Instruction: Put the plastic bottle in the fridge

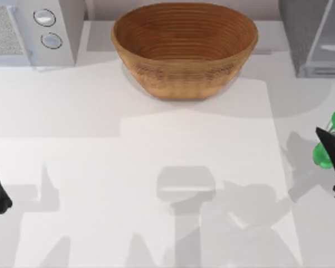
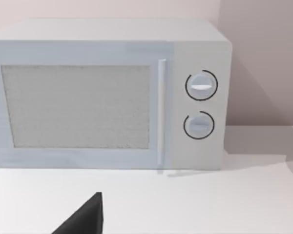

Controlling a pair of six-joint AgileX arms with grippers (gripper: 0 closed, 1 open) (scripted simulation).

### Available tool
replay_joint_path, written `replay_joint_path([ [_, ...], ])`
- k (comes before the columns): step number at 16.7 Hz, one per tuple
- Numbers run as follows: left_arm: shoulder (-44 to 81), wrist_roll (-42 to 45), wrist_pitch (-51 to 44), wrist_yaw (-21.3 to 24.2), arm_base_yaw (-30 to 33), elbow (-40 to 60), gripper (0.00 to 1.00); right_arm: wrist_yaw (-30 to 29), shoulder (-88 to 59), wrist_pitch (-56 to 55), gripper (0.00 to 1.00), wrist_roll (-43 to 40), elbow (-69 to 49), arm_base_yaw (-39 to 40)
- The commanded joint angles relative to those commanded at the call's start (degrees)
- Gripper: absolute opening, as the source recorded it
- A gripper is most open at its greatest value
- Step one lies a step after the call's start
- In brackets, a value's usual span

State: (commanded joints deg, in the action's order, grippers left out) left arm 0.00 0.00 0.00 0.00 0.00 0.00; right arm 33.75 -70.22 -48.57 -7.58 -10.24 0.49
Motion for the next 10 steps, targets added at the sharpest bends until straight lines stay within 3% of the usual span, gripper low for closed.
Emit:
replay_joint_path([
  [10, 0.0, 0.0, 0.0, 0.0, 0.0, 0.0, 1.0, -23.94, 51.86, 34.81, 0.01, 5.59, 7.76, -0.46],
])
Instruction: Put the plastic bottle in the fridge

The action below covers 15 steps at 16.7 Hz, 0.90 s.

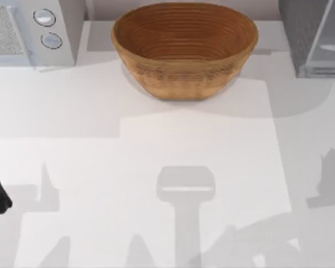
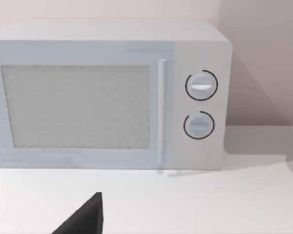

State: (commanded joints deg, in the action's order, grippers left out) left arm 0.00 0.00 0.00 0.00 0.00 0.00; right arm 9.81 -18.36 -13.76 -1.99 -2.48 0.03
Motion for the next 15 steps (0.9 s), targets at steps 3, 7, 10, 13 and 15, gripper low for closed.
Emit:
replay_joint_path([
  [3, 0.0, 0.0, 0.0, 0.0, 0.0, 0.0, 1.0, -5.69, 11.22, 8.02, 0.01, 1.19, 1.51, -0.04],
  [7, 0.0, 0.0, 0.0, 0.0, 0.0, 0.0, 1.0, -9.66, 18.12, 13.56, 0.01, 1.97, 2.45, -0.04],
  [10, 0.0, 0.0, 0.0, 0.0, 0.0, 0.0, 1.0, -9.81, 18.35, 13.75, 0.01, 1.99, 2.48, -0.04],
  [13, 0.0, 0.0, 0.0, 0.0, 0.0, 0.0, 1.0, -9.67, 18.11, 13.66, 0.01, 2.04, 2.38, 0.02],
  [15, 0.0, 0.0, 0.0, 0.0, 0.0, 0.0, 1.0, -9.2, 16.35, 12.23, 0.01, 2.08, 1.13, -0.16],
])
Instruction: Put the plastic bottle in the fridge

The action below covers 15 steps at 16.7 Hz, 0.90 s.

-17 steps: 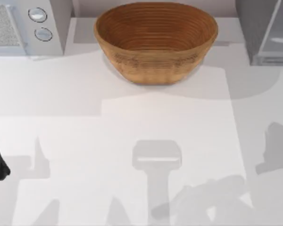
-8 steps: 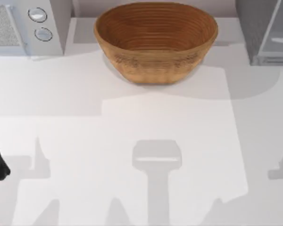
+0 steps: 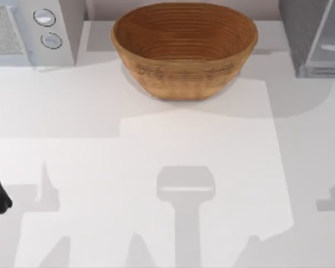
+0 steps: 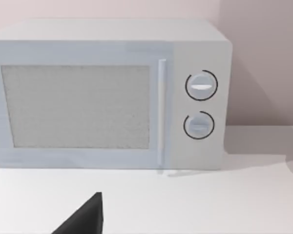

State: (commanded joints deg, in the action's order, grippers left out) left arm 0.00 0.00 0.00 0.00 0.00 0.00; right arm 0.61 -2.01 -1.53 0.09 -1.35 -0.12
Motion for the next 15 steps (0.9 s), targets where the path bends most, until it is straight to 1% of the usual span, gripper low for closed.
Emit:
replay_joint_path([
  [3, 0.0, 0.0, 0.0, 0.0, 0.0, 0.0, 1.0, 1.45, -7.23, -5.2, 0.01, 0.08, -4.53, -1.01],
  [6, 0.0, 0.0, 0.0, 0.0, 0.0, 0.0, 1.0, 3.28, -19.9, -12.94, 0.01, 0.12, -11.25, -2.9],
  [9, 0.0, 0.0, 0.0, 0.0, 0.0, 0.0, 1.0, 5.28, -37.59, -22.21, 0.01, 0.16, -19.3, -5.38],
  [15, 0.0, 0.0, 0.0, 0.0, 0.0, 0.0, 1.0, 9.47, -78.73, -41.92, 0.01, 0.34, -36.44, -10.61],
])
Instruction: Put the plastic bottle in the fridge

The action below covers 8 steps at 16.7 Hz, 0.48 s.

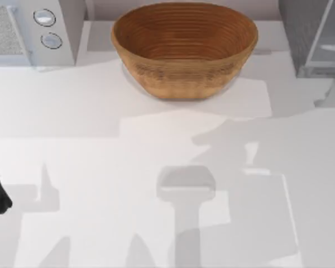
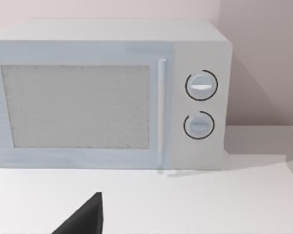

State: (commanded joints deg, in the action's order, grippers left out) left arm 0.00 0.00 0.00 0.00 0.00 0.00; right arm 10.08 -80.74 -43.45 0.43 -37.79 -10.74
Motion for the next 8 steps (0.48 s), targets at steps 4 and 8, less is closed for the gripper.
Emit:
replay_joint_path([
  [4, 0.0, 0.0, 0.0, 0.0, 0.0, 0.0, 1.0, 2.49, -22.74, -11.36, 0.01, 0.19, -9.89, -2.87],
  [8, 0.0, 0.0, 0.0, 0.0, 0.0, 0.0, 1.0, 4.21, -36.28, -18.97, 0.01, 0.36, -16.53, -4.71],
])
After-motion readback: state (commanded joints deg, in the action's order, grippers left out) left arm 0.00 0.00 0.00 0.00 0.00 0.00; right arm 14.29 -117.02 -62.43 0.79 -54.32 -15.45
